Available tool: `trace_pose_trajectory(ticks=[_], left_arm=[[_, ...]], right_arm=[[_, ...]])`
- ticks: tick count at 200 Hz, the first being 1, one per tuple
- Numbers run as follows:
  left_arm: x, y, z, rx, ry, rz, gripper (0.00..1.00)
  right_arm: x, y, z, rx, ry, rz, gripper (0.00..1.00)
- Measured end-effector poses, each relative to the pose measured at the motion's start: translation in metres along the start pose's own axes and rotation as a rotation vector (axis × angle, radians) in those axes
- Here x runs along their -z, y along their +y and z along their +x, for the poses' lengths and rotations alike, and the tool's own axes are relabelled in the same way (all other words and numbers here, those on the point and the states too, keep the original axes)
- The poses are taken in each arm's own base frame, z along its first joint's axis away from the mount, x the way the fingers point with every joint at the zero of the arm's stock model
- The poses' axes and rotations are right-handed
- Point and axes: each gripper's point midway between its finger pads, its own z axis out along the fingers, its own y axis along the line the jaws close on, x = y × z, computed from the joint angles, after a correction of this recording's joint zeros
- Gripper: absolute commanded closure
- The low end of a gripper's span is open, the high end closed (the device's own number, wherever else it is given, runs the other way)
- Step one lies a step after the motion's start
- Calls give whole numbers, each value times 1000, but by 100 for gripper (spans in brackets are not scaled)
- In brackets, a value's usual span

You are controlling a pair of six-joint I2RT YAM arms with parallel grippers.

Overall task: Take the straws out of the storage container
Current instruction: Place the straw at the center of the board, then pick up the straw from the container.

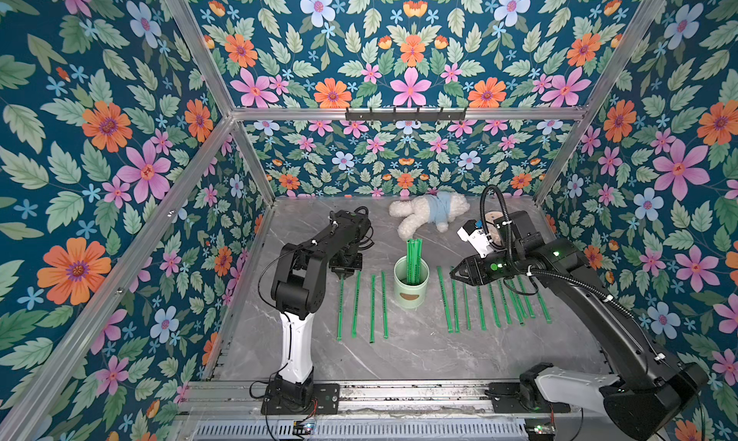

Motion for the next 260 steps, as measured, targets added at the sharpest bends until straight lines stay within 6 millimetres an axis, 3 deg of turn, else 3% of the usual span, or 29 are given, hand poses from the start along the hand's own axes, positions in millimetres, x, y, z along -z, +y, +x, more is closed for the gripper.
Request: trace_pose_trajectory(ticks=[151,179,219,260], left_arm=[[3,-3,-12,5,-47,18,72],[33,-1,-21,30,-136,54,73],[101,3,-32,87,-375,160,73],[156,-22,-18,65,-628,307,73]], right_arm=[[-3,-2,0,-5,8,4,58],[-3,-2,0,-5,7,6,58],[0,-5,-2,1,-7,29,58],[0,-9,-2,-2,-11,49,57]])
